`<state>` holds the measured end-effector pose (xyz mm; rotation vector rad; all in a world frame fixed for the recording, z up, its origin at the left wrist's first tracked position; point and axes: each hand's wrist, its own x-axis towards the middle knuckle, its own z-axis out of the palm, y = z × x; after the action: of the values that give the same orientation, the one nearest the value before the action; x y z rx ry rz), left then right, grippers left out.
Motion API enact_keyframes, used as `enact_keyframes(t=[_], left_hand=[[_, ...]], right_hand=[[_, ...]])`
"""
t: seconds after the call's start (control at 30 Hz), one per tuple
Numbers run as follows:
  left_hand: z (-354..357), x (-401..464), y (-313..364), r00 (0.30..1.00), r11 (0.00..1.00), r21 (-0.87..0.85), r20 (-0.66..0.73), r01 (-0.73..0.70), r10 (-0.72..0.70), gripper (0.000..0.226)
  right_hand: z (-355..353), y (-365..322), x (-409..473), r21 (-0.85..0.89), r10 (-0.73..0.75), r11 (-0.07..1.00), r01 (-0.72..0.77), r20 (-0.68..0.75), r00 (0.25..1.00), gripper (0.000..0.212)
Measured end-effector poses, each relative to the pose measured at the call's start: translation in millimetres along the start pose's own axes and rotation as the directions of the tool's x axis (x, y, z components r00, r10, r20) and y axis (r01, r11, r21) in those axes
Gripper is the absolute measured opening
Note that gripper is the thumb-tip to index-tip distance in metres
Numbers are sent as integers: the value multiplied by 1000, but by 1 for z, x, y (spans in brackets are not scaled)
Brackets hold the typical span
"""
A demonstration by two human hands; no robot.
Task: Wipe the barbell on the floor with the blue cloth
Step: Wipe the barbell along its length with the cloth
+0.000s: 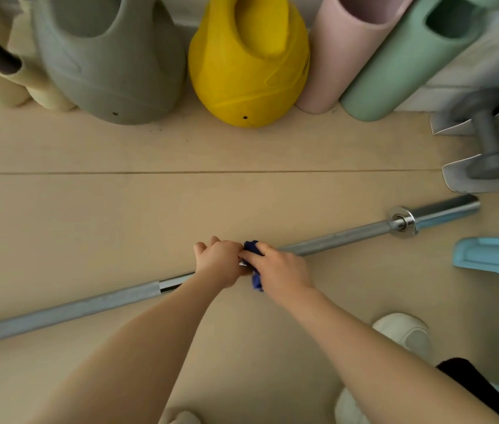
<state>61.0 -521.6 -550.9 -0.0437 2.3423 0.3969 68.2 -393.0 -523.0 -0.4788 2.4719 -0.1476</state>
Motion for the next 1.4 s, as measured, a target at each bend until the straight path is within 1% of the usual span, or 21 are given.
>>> enact_keyframes(t=[0.07,0.13,0.17,0.23,0.3,0.33,0.4,0.43,0.5,0.6,0.7,0.8,0.87,0.93,1.03,1.07,1.13,1.2,1.27,1.33,1.4], left_hand=[[3,-2,3,1000,999,38,-24,-11,12,25],[6,-3,5,998,999,50,-55,-2,4,25],[6,-4,6,998,999,54,-66,6,-2,24],[4,-3,7,997,998,64,-76,20,-15,22],[2,-3,8,997,995,92,-78,32,-25,16],[1,-4,8,997,994,101,-76,39,-31,16],[1,-5,8,997,993,109,-64,42,-35,22],[2,-5,8,997,993,115,-65,37,-29,25],[6,-6,8,996,993,109,-91,36,-26,26],[14,-11,7,988,997,74,-152,38,-26,30],[16,-15,8,983,997,65,-180,44,-32,40],[15,-16,14,987,994,99,-156,50,-34,42],[11,-12,19,994,990,134,-102,55,-42,40],[4,-6,25,997,991,125,-60,48,-41,40],[-5,0,38,1000,998,63,-13,6,-5,45],[-4,1,44,1000,998,62,0,-10,10,46],[3,2,57,999,993,113,33,-37,34,45],[12,7,71,996,982,179,76,-58,45,42],[16,14,85,995,987,153,100,-46,31,35],[17,19,99,993,992,122,109,-45,32,31],[18,24,108,992,982,174,115,-66,46,27]], right_hand=[[-5,22,0,-118,121,986,-121,-4,993,46],[-11,35,2,-66,282,956,-285,-49,958,32],[-11,33,5,-19,315,948,-318,-76,946,24],[-6,12,7,105,268,960,-258,-105,958,15],[4,-12,2,185,123,977,-105,-85,989,20],[4,-18,-2,174,48,984,-36,-67,997,25],[-1,-3,-3,30,-56,998,58,-39,998,33],[-6,14,0,-52,-51,997,50,-35,998,31],[-16,52,6,-166,69,983,-76,-52,996,21],[-22,85,2,-201,208,953,-226,-107,972,20],[-14,71,-1,-33,196,979,-200,-85,977,23],[-16,63,-3,56,22,998,-21,-13,1000,23],[-35,78,-5,35,-33,999,31,63,997,33],[-51,106,-8,-10,30,1000,-29,120,992,32],[-53,146,-15,-143,147,979,-145,6,989,13],[-49,151,-17,-145,152,977,-155,-33,988,14],[-39,149,-19,-78,97,992,-100,-41,994,20],[-35,145,-23,-6,4,1000,-4,-14,1000,19],[-39,156,-27,-5,-49,999,49,16,999,21],[-44,184,-33,-93,26,995,-26,1,1000,29],[-45,213,-41,-146,187,970,-194,-61,980,36]])
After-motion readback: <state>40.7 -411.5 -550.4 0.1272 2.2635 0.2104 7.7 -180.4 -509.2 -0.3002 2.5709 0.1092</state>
